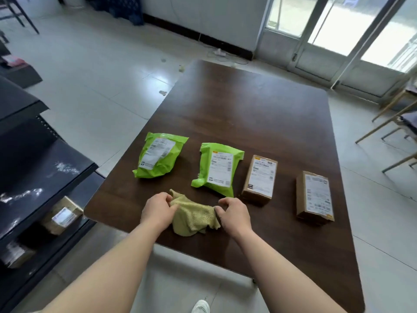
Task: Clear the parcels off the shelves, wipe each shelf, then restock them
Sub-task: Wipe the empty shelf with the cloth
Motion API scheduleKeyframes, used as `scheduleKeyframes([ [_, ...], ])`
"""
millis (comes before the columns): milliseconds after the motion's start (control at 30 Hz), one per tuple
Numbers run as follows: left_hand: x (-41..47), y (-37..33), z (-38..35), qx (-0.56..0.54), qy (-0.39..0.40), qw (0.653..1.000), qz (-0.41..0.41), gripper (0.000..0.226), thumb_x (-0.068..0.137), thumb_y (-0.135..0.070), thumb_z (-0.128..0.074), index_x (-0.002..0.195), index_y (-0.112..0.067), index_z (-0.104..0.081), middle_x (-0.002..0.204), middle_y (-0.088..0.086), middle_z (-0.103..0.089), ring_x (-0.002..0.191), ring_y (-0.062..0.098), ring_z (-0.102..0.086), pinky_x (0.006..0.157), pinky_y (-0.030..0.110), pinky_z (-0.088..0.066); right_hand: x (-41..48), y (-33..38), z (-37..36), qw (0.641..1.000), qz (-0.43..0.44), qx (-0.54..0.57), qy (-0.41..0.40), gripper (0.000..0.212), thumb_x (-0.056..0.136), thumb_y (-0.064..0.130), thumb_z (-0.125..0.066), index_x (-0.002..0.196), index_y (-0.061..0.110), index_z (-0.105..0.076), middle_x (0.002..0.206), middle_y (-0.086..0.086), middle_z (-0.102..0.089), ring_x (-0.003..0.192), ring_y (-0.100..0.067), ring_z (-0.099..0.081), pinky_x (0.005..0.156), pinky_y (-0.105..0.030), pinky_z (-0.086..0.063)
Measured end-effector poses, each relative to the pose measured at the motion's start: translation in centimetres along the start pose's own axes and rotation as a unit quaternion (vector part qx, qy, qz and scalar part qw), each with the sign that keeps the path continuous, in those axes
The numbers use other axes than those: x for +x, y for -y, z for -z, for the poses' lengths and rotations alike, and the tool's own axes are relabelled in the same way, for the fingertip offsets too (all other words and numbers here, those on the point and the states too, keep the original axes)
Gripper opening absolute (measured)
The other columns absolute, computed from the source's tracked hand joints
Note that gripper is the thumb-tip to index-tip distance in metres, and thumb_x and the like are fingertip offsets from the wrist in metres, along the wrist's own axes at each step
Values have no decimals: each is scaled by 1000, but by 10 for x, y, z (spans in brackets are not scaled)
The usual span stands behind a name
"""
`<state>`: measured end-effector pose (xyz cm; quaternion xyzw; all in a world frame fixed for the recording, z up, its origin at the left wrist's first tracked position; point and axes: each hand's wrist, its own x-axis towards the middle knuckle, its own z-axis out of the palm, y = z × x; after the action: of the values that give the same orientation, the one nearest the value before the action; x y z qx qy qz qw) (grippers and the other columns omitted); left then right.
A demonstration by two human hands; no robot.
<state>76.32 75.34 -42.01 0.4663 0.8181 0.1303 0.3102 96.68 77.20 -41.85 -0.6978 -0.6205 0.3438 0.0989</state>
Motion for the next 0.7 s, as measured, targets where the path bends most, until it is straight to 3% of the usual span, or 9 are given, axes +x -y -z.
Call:
scheduleKeyframes([
  [167,4,14,-18,-4,-3,999,33,34,85,-39,-67,111,-16,-64,107,4,-66,103,24,-60,84,31,-47,9,-1,-30,999,-32,-4,33,38,92,32,-59,126,17,-60,125,-4,-62,118,-22,-55,98,-30,-43],
  [300,9,13,-28,-20,2,999,32,21,85,-32,-67,97,-15,-63,96,2,-64,98,25,-59,75,28,-42,18,-3,-42,997,-34,-6,63,40,91,28,-61,129,17,-57,126,-4,-61,119,-23,-55,100,-30,-42],
  [467,4,12,-20,-120,-18,993,-5,8,85,-20,-66,86,-17,-58,81,-8,-56,79,14,-52,63,24,-34,19,-1,-36,996,-34,71,37,9,86,19,-65,95,24,-66,95,2,-67,92,-18,-63,84,-32,-52],
  [567,0,11,-1,-178,-47,982,-29,10,83,-17,-69,89,-14,-62,83,-6,-61,78,13,-56,64,23,-39,16,10,-21,983,-20,180,11,13,83,9,-69,83,21,-66,77,5,-62,76,-13,-60,69,-25,-50],
  [700,-7,6,31,-296,-47,954,-27,19,78,-14,-77,90,-12,-63,84,0,-66,75,9,-60,63,15,-45,10,36,3,955,6,298,8,22,78,-5,-69,77,16,-65,75,-5,-59,71,-15,-53,68,-30,-47],
])
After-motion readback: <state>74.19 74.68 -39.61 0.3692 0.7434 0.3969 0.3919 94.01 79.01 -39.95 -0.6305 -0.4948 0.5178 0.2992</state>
